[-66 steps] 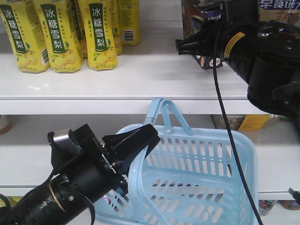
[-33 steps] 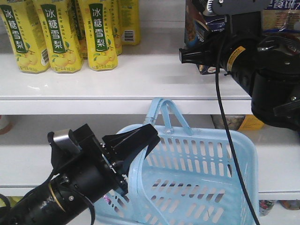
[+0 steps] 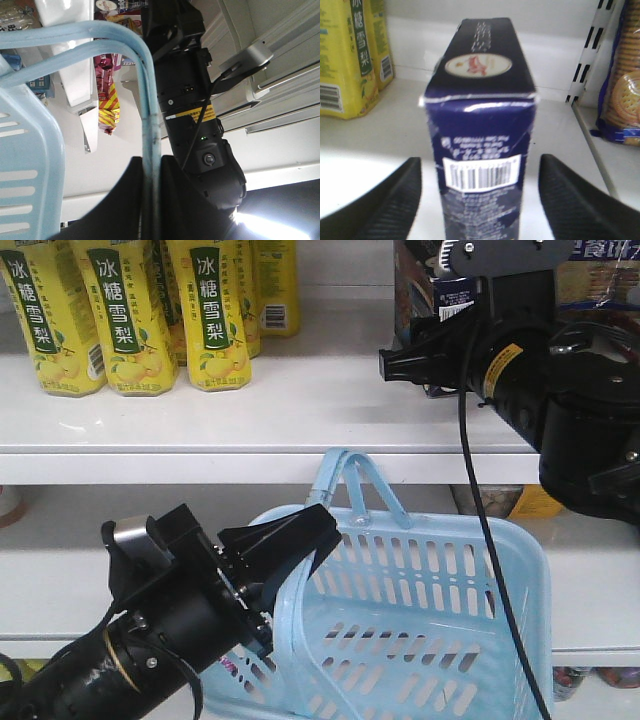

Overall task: Left arm holds basket, right arm returns cookies
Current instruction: 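Open the right gripper to release the box on the shelf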

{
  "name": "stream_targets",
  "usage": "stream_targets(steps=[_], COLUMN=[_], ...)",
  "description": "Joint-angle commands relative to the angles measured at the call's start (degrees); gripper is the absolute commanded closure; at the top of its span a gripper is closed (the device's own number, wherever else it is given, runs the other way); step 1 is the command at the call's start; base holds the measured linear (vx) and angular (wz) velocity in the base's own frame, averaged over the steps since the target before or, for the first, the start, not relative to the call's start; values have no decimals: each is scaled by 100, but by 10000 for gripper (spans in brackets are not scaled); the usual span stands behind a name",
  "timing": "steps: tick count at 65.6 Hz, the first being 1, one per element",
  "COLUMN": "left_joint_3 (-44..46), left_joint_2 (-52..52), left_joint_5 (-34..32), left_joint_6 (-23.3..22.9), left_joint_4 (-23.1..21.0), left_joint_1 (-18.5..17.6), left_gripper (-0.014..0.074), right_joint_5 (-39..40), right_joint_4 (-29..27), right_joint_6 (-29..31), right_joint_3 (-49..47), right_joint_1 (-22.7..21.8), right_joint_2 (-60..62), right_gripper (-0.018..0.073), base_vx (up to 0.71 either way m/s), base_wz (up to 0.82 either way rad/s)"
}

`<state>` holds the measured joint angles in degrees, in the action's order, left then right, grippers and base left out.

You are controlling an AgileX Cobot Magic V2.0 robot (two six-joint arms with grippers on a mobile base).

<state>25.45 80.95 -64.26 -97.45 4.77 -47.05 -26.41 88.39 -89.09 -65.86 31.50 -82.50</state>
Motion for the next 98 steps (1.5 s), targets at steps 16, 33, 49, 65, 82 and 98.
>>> stream_targets(steps=[16,33,49,65,82,98], left_joint_3=[215,215,215,215,215,215], left_joint_2=[-163,-163,-163,-163,-163,-163], left_joint_5=[-497,-497,-497,-497,-497,-497], left_joint_6=[185,185,185,185,185,185], left_joint_4=[-885,-885,-885,-885,-885,-885], left_joint_1=[135,135,135,135,135,135], left_gripper=[599,599,599,599,599,599], right_joint_5=[-116,-103,-115,-44,-2,-7], right_joint_4=[92,-528,-1452,-1985,-1940,-1948], right_joint_6=[22,380,1137,2026,2039,2115], right_joint_3=[-155,-139,-139,198,1450,2467], right_joint_1=[-23,-8,-8,-8,-8,-8], right_joint_2=[617,1094,1631,2427,3706,4808], right_gripper=[18,18,18,18,68,296], base_vx=[0,0,0,0,0,0], base_wz=[0,0,0,0,0,0])
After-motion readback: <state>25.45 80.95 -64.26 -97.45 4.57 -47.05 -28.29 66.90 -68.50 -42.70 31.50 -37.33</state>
